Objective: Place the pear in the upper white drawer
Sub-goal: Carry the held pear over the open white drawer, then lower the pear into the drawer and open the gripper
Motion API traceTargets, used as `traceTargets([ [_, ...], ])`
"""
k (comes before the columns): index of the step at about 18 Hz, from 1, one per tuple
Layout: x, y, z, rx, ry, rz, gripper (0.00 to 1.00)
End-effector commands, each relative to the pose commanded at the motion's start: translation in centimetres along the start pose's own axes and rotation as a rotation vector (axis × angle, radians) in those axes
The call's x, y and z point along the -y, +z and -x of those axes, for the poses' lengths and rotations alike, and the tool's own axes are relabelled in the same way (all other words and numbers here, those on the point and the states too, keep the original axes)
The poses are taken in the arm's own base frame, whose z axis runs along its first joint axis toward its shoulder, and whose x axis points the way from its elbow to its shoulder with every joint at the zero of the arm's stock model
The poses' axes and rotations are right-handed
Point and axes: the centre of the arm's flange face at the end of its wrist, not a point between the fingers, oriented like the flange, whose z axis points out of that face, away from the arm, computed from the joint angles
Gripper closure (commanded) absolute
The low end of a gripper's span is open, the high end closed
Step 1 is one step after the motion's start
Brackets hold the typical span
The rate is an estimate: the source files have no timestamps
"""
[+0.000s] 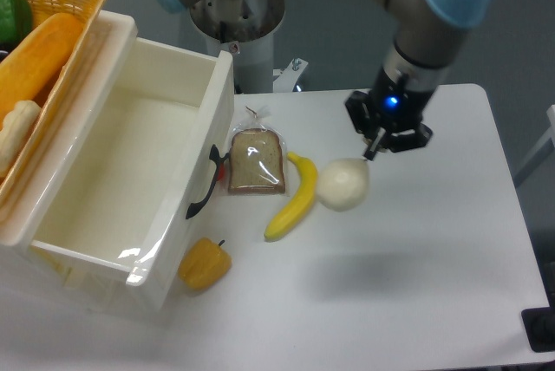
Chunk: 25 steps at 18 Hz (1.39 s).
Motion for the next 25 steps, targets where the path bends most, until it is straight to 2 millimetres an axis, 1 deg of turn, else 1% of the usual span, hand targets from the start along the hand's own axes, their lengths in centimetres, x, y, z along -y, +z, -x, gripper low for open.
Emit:
traceTargets([
  [3,2.1,-1.9,-3.4,0.004,0.002,-0.053,1.0],
  [5,3.3,-2.4,-6.2,-0.001,0.016,-0.072,1.0],
  [6,3.5,-2.7,-6.7,0.002,0.012,-0.074,1.0],
  [7,4.0,-2.6,-7.5,-0.005,0.019,-0.073,1.0],
  [9,5.9,-2.0,-10.5,-0.022,0.061,-0.063,1.0],
  [12,6.5,-1.2,-13.2,-0.042,0.088,-0.059,1.0],
  [15,7.8,-0.2,-15.7,-0.067,0.118,-0.048,1.0],
  [17,7.7,0.9,-16.4,-0.081,0.118,-0.029,1.0],
  [19,8.0,2.4,-17.9,-0.086,0.148,0.017,1.0],
  [21,8.1,3.7,-19.0,-0.092,0.171,0.059,1.0],
  [23,8.2,4.5,-19.6,-0.101,0.184,0.076,1.0],
  [25,8.4,5.1,-19.8,-0.109,0.19,0.083,1.0],
])
